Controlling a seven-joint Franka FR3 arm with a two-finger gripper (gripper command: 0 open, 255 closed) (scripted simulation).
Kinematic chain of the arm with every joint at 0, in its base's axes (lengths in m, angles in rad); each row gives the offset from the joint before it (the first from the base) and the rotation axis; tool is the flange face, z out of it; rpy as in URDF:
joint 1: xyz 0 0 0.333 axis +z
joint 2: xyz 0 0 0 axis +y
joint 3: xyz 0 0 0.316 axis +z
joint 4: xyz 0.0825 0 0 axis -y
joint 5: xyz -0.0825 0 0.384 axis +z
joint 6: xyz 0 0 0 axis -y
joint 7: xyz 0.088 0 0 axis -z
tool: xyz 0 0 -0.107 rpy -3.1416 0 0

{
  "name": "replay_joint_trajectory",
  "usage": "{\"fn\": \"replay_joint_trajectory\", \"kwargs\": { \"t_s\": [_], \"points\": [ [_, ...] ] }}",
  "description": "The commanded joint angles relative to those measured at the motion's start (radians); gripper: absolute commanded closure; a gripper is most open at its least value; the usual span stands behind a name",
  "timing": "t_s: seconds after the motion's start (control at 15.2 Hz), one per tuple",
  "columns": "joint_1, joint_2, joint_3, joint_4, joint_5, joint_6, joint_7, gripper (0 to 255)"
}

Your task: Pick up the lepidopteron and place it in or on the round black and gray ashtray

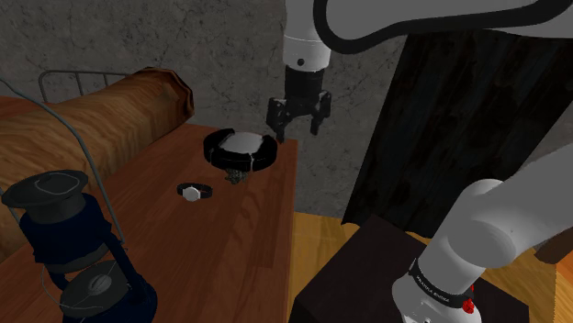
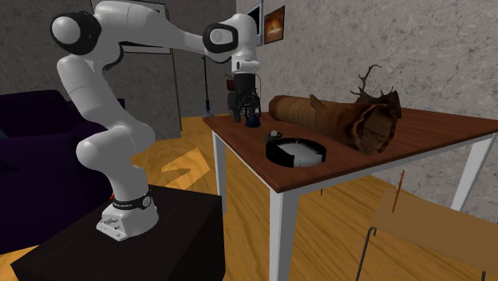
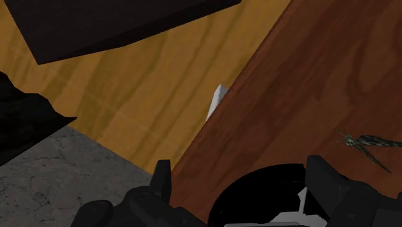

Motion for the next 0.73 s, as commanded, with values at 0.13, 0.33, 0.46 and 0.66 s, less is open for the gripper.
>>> {"fn": "replay_joint_trajectory", "kwargs": {
  "t_s": [0.13,0.33,0.46,0.66],
  "points": [
    [-0.019,0.159,0.105,0.106,-0.038,0.003,0.188,0],
    [-0.025,0.3,0.172,0.198,-0.094,-0.001,0.333,0],
    [-0.019,0.403,0.208,0.268,-0.144,-0.012,0.432,0],
    [0.006,0.522,0.23,0.354,-0.204,-0.032,0.538,0]
  ]
}}
